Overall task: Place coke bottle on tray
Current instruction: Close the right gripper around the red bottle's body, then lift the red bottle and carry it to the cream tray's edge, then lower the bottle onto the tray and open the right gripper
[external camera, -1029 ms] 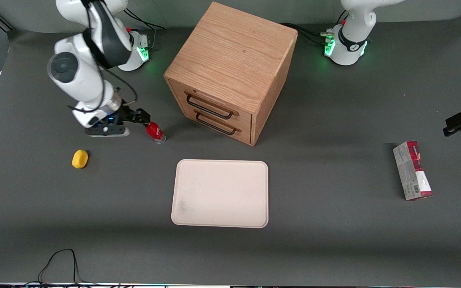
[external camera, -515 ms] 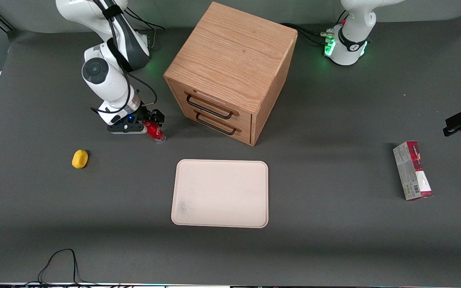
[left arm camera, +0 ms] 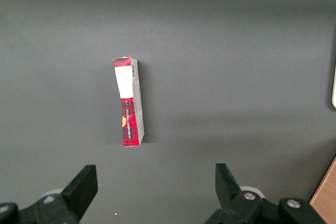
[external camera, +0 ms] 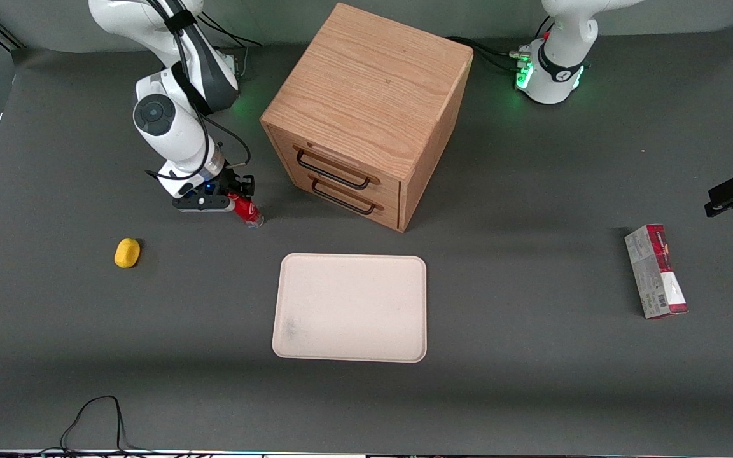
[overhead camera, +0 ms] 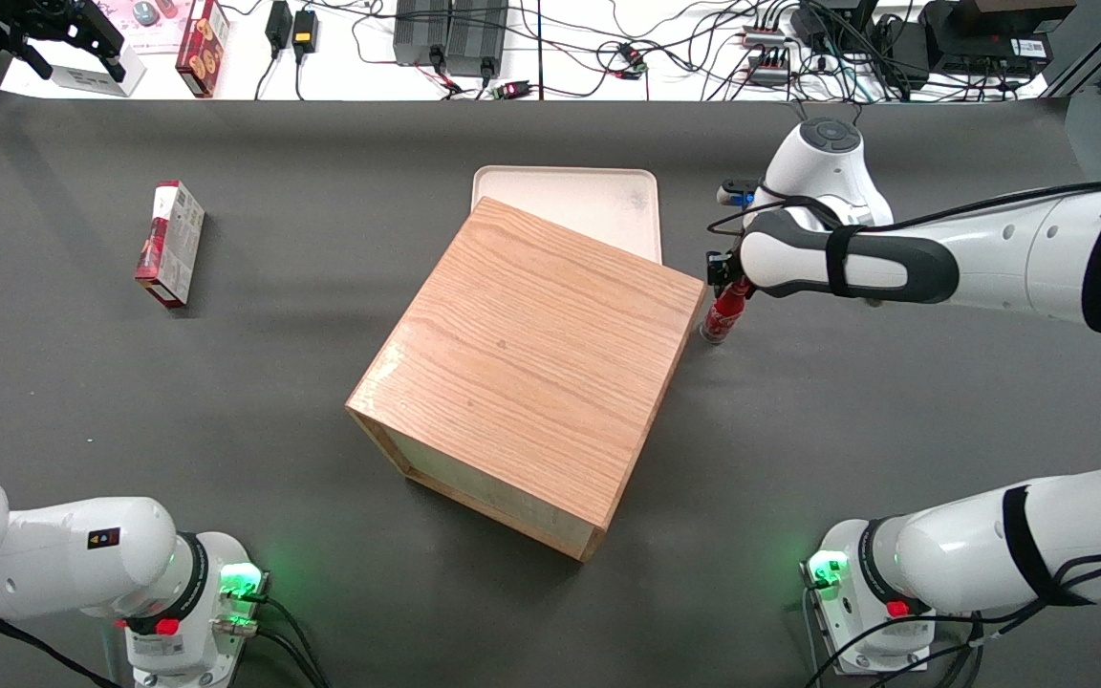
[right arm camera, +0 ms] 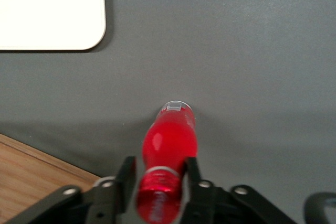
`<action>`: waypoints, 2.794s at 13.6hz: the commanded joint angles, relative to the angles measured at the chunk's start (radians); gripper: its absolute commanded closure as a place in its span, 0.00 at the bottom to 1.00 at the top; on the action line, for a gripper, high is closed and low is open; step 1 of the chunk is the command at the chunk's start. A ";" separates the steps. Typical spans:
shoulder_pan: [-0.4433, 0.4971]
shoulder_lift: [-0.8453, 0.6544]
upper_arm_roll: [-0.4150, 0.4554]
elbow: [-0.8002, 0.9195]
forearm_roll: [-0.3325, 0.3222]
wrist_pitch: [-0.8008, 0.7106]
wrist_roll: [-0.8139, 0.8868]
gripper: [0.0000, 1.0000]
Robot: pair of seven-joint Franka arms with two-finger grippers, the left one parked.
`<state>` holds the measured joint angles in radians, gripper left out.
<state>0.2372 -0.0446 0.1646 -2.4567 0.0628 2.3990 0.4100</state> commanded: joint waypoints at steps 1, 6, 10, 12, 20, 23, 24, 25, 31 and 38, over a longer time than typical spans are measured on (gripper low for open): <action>-0.001 -0.015 -0.003 0.016 0.005 0.011 -0.007 1.00; -0.007 0.032 -0.005 0.322 0.003 -0.260 -0.003 1.00; -0.007 0.202 -0.007 0.812 -0.040 -0.622 -0.005 1.00; -0.006 0.344 -0.002 1.119 -0.050 -0.806 -0.004 1.00; 0.005 0.790 0.069 1.573 -0.153 -0.671 -0.034 1.00; 0.024 0.912 0.075 1.569 -0.244 -0.513 -0.034 1.00; 0.024 0.943 0.075 1.564 -0.253 -0.483 -0.033 0.99; 0.024 0.966 0.075 1.564 -0.253 -0.471 -0.030 0.98; 0.022 0.968 0.073 1.506 -0.253 -0.451 0.021 0.00; -0.062 0.506 -0.003 1.102 -0.128 -0.529 0.003 0.00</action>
<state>0.2115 0.7157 0.2154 -1.0535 -0.1403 1.8559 0.4041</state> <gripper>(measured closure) 0.000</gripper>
